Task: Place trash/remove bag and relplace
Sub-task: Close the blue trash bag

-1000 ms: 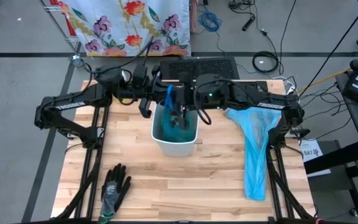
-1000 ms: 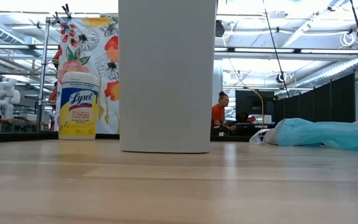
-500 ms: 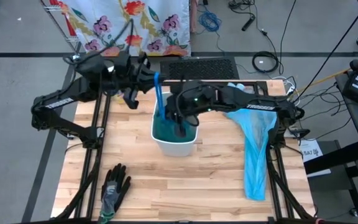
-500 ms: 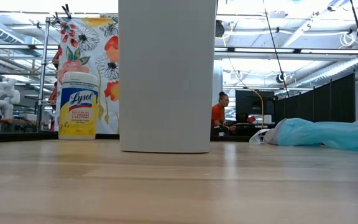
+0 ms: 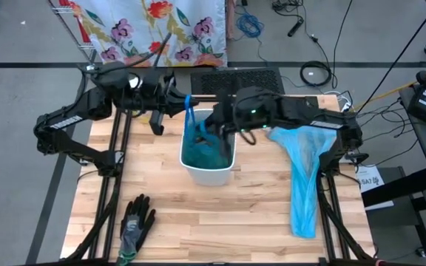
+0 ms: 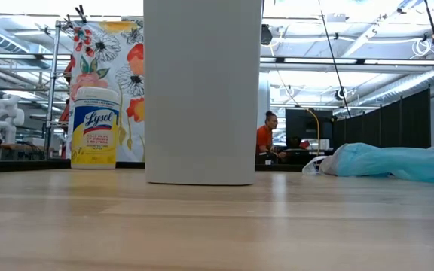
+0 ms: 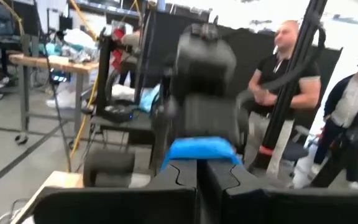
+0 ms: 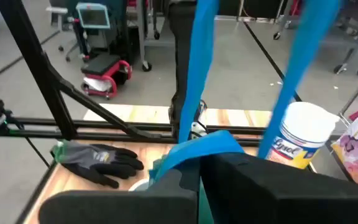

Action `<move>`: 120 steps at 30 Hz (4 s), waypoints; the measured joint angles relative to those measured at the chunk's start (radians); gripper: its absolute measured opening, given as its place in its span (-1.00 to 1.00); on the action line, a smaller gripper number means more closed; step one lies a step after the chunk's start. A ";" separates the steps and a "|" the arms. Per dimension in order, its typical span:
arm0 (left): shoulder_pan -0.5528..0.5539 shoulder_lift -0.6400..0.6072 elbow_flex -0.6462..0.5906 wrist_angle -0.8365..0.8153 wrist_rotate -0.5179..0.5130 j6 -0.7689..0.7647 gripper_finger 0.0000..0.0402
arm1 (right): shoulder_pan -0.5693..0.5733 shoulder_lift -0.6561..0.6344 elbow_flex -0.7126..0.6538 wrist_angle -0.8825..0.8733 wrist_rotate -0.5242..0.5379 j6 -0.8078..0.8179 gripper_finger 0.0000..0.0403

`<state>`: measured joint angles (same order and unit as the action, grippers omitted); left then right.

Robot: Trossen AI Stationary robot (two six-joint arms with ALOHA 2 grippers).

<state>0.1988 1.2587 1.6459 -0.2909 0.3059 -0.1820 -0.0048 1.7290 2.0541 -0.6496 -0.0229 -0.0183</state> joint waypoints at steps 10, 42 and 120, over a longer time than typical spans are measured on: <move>-0.005 0.020 -0.001 -0.094 -0.005 0.006 -0.98 | 0.000 -0.110 0.000 -0.087 0.087 0.063 -1.00; -0.041 0.231 -0.003 0.045 0.035 -0.019 -0.98 | 0.015 -0.140 0.000 -0.067 0.126 0.088 -1.00; -0.022 0.199 -0.003 0.229 -0.076 0.053 -0.98 | -0.101 -0.465 -1.049 1.037 -0.132 0.216 -1.00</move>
<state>0.1764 1.4578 1.6424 -0.0620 0.2296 -0.1291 -0.1061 1.2636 1.0054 0.3877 -0.1551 0.1972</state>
